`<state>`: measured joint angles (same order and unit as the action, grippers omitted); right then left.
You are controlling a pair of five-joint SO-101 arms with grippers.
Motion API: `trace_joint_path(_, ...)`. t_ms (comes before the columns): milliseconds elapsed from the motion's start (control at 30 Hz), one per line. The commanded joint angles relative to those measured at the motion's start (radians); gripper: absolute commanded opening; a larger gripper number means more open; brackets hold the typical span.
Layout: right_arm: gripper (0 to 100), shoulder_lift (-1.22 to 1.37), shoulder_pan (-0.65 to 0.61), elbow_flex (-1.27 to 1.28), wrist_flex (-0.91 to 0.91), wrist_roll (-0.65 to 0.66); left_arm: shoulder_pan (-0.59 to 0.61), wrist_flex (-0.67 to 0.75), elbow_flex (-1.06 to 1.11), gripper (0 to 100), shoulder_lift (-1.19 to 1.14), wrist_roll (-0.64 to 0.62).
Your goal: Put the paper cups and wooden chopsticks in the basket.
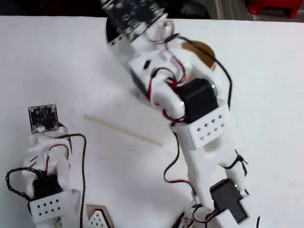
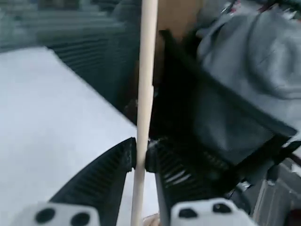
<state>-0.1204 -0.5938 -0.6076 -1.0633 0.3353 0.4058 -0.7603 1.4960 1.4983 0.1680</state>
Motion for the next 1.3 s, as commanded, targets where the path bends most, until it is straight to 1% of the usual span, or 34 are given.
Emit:
trace_joint_path(0, 1.9, -0.007, 0.071, -0.026, 0.107, -0.012, 0.007, 0.025, -0.005, 3, 0.016, 0.012)
trace_joint_path(100, 1.9, -0.007, 0.124, 0.021, 0.188, -0.012, 0.007, 0.025, -0.005, 3, 0.016, 0.012)
trace_joint_path(200, 1.9, -0.007, 0.151, 0.147, 0.266, -0.012, 0.007, 0.025, -0.005, 3, 0.016, 0.012)
trace_joint_path(367, 1.9, -0.008, 0.157, 0.365, 0.374, -0.012, 0.007, 0.025, -0.005, 3, 0.016, 0.012)
trace_joint_path(467, 2.6, -0.008, 0.157, 0.440, 0.401, -0.012, 0.007, 0.025, -0.005, 3, 0.016, 0.012)
trace_joint_path(533, 5.9, -0.012, 0.157, 0.448, 0.395, -0.012, 0.007, 0.025, -0.005, 3, 0.016, 0.012)
trace_joint_path(600, 12.3, -0.018, 0.157, 0.446, 0.384, -0.012, 0.007, 0.025, -0.005, 3, 0.016, 0.012)
trace_joint_path(667, 17.3, -0.033, 0.153, 0.431, 0.351, -0.012, 0.007, 0.025, -0.003, 3, 0.016, 0.012)
trace_joint_path(700, 17.6, -0.051, 0.150, 0.420, 0.320, -0.012, 0.007, 0.025, -0.003, 3, 0.016, 0.012)
trace_joint_path(900, 8.9, -0.191, 0.096, 0.385, 0.094, -0.009, 0.007, 0.026, -0.003, 3, 0.016, 0.012)
trace_joint_path(967, 7.0, -0.219, 0.059, 0.385, 0.002, -0.005, 0.007, 0.026, -0.003, 3, 0.016, 0.012)
trace_joint_path(1100, 7.0, -0.217, -0.007, 0.402, -0.191, -0.003, 0.008, 0.026, -0.003, 3, 0.016, 0.012)
trace_joint_path(1200, 7.1, -0.179, -0.061, 0.476, -0.263, -0.003, 0.008, 0.026, -0.003, 3, 0.016, 0.012)
trace_joint_path(1267, 9.4, -0.137, -0.093, 0.545, -0.277, -0.003, 0.008, 0.026, -0.003, 3, 0.016, 0.012)
